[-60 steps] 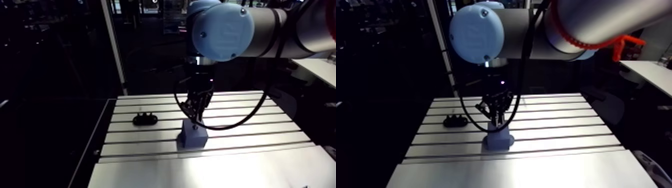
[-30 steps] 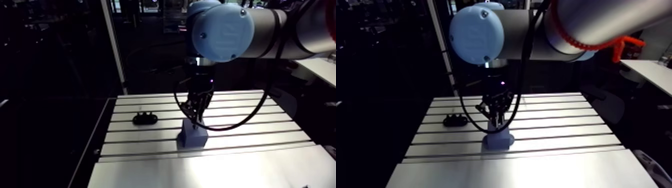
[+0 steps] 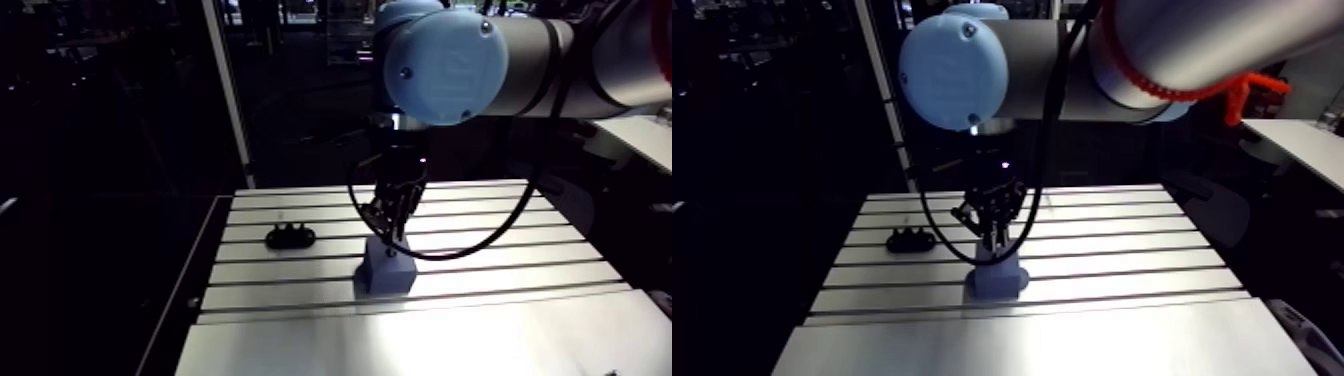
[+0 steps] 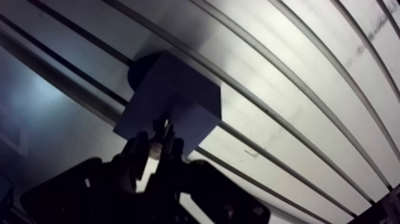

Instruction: Pick up the M10 bolt and insert it into the hex recess until seated.

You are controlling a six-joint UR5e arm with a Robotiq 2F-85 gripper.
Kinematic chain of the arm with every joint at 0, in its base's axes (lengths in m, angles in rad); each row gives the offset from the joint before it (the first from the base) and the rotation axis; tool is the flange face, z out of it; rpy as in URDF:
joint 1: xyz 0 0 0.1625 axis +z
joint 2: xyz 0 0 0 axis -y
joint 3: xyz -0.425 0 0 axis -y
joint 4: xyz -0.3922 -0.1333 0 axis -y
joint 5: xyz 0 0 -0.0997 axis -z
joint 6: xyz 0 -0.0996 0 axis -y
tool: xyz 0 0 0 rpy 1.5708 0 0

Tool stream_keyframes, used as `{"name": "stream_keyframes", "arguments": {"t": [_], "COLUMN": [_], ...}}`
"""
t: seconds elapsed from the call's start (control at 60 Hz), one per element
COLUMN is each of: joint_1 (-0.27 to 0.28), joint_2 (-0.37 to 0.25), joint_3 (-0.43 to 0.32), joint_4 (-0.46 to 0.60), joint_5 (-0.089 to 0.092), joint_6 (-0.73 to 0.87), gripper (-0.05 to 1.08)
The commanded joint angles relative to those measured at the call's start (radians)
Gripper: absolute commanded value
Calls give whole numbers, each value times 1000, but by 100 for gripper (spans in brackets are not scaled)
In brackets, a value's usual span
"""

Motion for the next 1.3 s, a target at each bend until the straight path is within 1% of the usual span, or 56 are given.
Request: {"name": "stream_keyframes", "arguments": {"t": [0.017,1.3], "joint_1": [2,4], "joint_2": [-1,-4], "joint_3": [-5,0], "joint_4": [0,2], "joint_5": [4,2], "joint_6": [-5,-8], "gripper": [86,86]}}
